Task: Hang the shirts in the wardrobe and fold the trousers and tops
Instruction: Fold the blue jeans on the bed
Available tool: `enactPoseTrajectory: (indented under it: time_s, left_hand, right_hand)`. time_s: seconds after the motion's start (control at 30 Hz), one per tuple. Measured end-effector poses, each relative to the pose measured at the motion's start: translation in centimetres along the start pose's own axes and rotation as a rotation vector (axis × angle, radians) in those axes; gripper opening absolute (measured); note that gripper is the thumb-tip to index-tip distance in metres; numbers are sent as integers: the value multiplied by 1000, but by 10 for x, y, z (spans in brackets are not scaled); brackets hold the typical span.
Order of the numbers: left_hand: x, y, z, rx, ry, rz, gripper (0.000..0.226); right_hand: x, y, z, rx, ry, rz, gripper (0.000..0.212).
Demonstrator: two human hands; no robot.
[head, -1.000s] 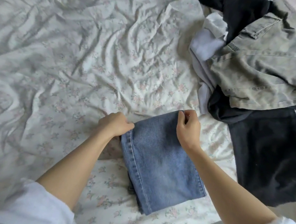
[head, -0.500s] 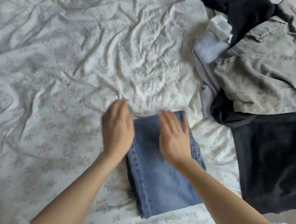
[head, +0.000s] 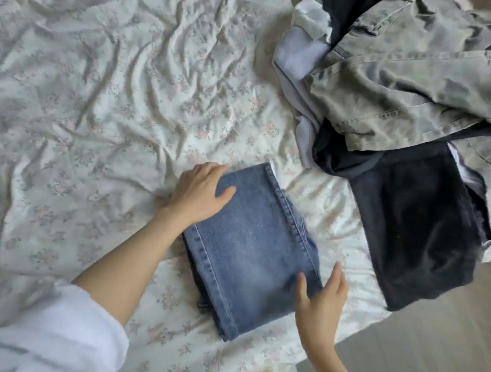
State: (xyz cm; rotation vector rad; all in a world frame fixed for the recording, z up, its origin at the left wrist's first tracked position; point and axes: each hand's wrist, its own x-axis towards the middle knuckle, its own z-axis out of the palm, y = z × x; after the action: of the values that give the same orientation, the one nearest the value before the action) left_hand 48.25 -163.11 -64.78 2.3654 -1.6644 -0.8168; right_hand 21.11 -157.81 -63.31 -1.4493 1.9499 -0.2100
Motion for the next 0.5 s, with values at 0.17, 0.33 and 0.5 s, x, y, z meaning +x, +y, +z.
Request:
enactPoseTrajectory:
  time_s: [0.17,0.33,0.5]
  left_hand:
    - [34,11,16,-19,-292,-165,92]
    - [23,23,25,130,-48,-92,68]
    - [-31,35,17,15,277,-158,34]
  right_hand:
    - [-25,7,14,660,-305,648,25]
    - [-20,5,29,930,-211,603,47]
    - [-18,-15,3,700,40,232,55]
